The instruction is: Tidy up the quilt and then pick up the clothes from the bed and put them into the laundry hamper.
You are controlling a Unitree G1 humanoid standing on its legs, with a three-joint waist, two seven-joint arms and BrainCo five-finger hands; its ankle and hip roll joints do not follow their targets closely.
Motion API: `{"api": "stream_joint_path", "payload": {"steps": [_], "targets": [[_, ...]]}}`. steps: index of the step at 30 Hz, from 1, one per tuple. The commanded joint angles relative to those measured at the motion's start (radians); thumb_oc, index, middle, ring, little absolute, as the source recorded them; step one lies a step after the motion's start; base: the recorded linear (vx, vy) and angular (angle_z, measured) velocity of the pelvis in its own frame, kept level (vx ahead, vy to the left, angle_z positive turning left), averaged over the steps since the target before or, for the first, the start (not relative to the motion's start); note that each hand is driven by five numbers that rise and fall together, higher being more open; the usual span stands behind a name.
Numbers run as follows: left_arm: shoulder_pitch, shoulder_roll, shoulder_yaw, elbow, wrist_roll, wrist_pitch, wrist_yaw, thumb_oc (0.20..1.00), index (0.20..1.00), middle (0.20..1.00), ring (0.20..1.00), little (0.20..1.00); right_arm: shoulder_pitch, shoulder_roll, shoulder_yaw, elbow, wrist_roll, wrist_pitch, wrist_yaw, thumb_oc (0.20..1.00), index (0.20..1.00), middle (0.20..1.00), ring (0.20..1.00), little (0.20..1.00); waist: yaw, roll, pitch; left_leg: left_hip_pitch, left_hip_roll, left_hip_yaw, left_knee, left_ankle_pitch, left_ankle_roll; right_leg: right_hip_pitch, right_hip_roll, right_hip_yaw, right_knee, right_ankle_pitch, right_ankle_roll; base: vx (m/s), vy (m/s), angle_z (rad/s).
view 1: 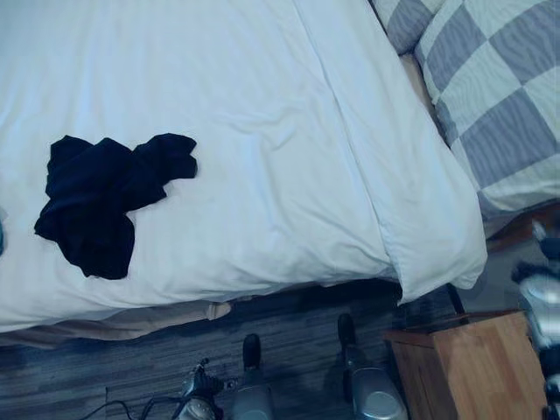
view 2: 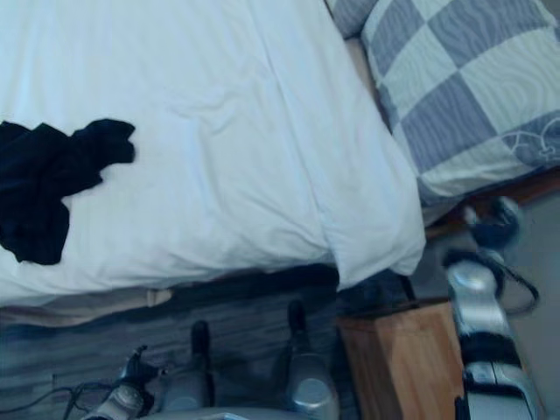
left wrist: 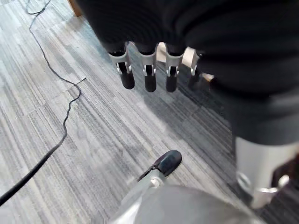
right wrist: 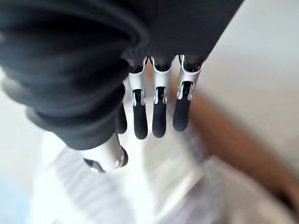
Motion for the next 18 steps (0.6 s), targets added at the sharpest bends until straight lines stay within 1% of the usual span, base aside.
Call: {"api": "stream_joint_path", "payload": {"steps": [1,2,4,5,6,7,8,10,11,12,13,14,15,16,17,18], "targets": [[-0.066,0.039,-0.025,0.034,0.023,-0.015,0.018,1.0,1.0,1.0,1.0,1.0,-0.206,-0.047,0.048,0.008,-0.072,-0.021,0.01,0.2,0.2,0.2,0.2,0.2,0.068,-0.02,0.11,0.004,-0.033,-0.02,0.099,-0.134,0.005,-0.021,-0.04,0.007,0.164,-0.215,0.018,-0.11,-0.044,0.05],[-0.067,0.043,-0.024,0.031,0.017,-0.017,0.022,1.0,1.0,1.0,1.0,1.0,-0.24,-0.05,0.076,0.033,-0.074,-0.014,0.013,0.2,0.2,0.2,0.2,0.2,0.07,-0.017,0.12,-0.018,-0.036,-0.016,0.12,-0.135,0.003,-0.038,-0.043,0.01,0.175,-0.216,0.017,-0.06,-0.022,0.03],[-0.077,0.047,-0.019,0.015,-0.011,-0.022,0.041,1.0,1.0,1.0,1.0,1.0,-0.288,-0.021,0.152,0.146,-0.08,0.014,0.042,0.2,0.2,0.2,0.2,0.2,0.077,-0.006,0.149,-0.067,-0.045,-0.005,0.176,-0.141,-0.003,-0.082,-0.049,0.016,0.213,-0.219,0.013,-0.08,-0.025,0.09],[-0.077,0.047,-0.018,0.015,-0.011,-0.022,0.041,1.0,1.0,1.0,1.0,1.0,-0.29,-0.02,0.154,0.148,-0.079,0.013,0.041,0.2,0.2,0.2,0.2,0.2,0.077,-0.006,0.148,-0.069,-0.045,-0.005,0.179,-0.143,-0.003,-0.084,-0.049,0.017,0.215,-0.22,0.013,-0.06,-0.008,0.12],[-0.08,0.044,-0.017,0.007,-0.016,-0.026,0.051,1.0,1.0,1.0,1.0,1.0,-0.277,0.001,0.168,0.208,-0.071,0.015,0.057,0.2,0.2,0.2,0.2,0.2,0.077,-0.005,0.158,-0.084,-0.048,-0.002,0.196,-0.146,-0.004,-0.096,-0.05,0.019,0.226,-0.223,0.011,-0.06,-0.001,0.05],[-0.087,0.042,-0.006,-0.001,-0.038,-0.029,0.053,1.0,1.0,1.0,1.0,1.0,-0.231,0.055,0.181,0.315,-0.02,0.014,0.103,0.2,0.2,0.2,0.2,0.2,0.078,-0.001,0.174,-0.092,-0.048,-0.004,0.218,-0.154,-0.004,-0.103,-0.048,0.02,0.241,-0.228,0.01,-0.07,-0.001,0.03],[-0.088,0.042,-0.006,-0.001,-0.038,-0.029,0.053,1.0,1.0,1.0,1.0,1.0,-0.232,0.055,0.181,0.316,-0.02,0.013,0.103,0.2,0.2,0.2,0.2,0.2,0.077,-0.002,0.172,-0.096,-0.049,-0.004,0.216,-0.151,-0.004,-0.106,-0.049,0.02,0.239,-0.225,0.01,-0.05,-0.006,-0.01],[-0.103,0.05,0.012,0.019,-0.049,-0.02,0.052,1.0,1.0,1.0,1.0,1.0,-0.116,0.133,0.163,0.456,0.034,0.029,0.172,0.2,0.2,0.2,0.2,0.2,0.07,-0.006,0.175,-0.099,-0.052,-0.009,0.23,-0.159,-0.002,-0.102,-0.049,0.013,0.239,-0.227,0.011,-0.04,-0.01,0.01],[-0.102,0.05,0.012,0.019,-0.049,-0.02,0.052,1.0,1.0,1.0,1.0,1.0,-0.115,0.134,0.163,0.455,0.034,0.029,0.172,0.2,0.2,0.2,0.2,0.2,0.07,-0.006,0.175,-0.099,-0.052,-0.01,0.231,-0.159,-0.002,-0.102,-0.05,0.013,0.239,-0.227,0.011,-0.03,0.015,0.13],[-0.106,0.056,0.015,0.033,-0.044,-0.013,0.05,1.0,1.0,1.0,1.0,1.0,-0.041,0.183,0.138,0.511,0.075,0.034,0.199,0.2,0.2,0.2,0.2,0.2,0.061,-0.012,0.168,-0.089,-0.052,-0.009,0.227,-0.165,0.002,-0.091,-0.051,0.01,0.233,-0.225,0.013,-0.01,0.021,0.12],[-0.105,0.056,0.014,0.033,-0.044,-0.013,0.05,1.0,1.0,1.0,1.0,1.0,-0.04,0.184,0.137,0.511,0.075,0.034,0.199,0.2,0.2,0.2,0.2,0.2,0.062,-0.012,0.168,-0.088,-0.052,-0.008,0.227,-0.165,0.002,-0.09,-0.051,0.01,0.233,-0.225,0.013,-0.02,0.043,0.11],[-0.104,0.057,0.016,0.036,-0.041,-0.01,0.049,1.0,1.0,1.0,1.0,1.0,0.008,0.211,0.131,0.525,0.085,0.033,0.217,0.2,0.2,0.2,0.2,0.2,0.055,-0.017,0.162,-0.081,-0.051,-0.006,0.224,-0.17,0.003,-0.083,-0.051,0.009,0.227,-0.223,0.013,0.0,0.067,0.09],[-0.096,0.056,0.024,0.039,-0.039,-0.004,0.045,1.0,1.0,1.0,1.0,1.0,0.099,0.262,0.115,0.543,0.108,0.038,0.249,0.2,0.2,0.2,0.2,0.2,0.043,-0.031,0.141,-0.057,-0.05,0.001,0.211,-0.178,0.008,-0.054,-0.054,0.002,0.205,-0.215,0.016,0.0,0.067,0.1],[-0.096,0.057,0.023,0.039,-0.039,-0.004,0.045,1.0,1.0,1.0,1.0,1.0,0.101,0.262,0.115,0.542,0.108,0.038,0.249,0.2,0.2,0.2,0.2,0.2,0.043,-0.031,0.141,-0.056,-0.05,0.001,0.21,-0.178,0.008,-0.052,-0.054,0.002,0.204,-0.215,0.017,0.03,0.069,0.06],[-0.088,0.056,0.028,0.039,-0.036,0.0,0.042,1.0,1.0,1.0,1.0,1.0,0.149,0.29,0.108,0.557,0.112,0.041,0.267,0.2,0.2,0.2,0.2,0.2,0.036,-0.039,0.126,-0.04,-0.051,0.007,0.203,-0.183,0.012,-0.036,-0.056,-0.002,0.189,-0.208,0.019,0.0,0.0,0.0],[-0.088,0.056,0.028,0.039,-0.036,0.0,0.042,1.0,1.0,1.0,1.0,1.0,0.149,0.29,0.108,0.557,0.112,0.041,0.267,0.2,0.2,0.2,0.2,0.2,0.036,-0.04,0.126,-0.04,-0.051,0.007,0.203,-0.183,0.012,-0.035,-0.056,-0.002,0.189,-0.208,0.019,0.05,0.094,0.0]]}}
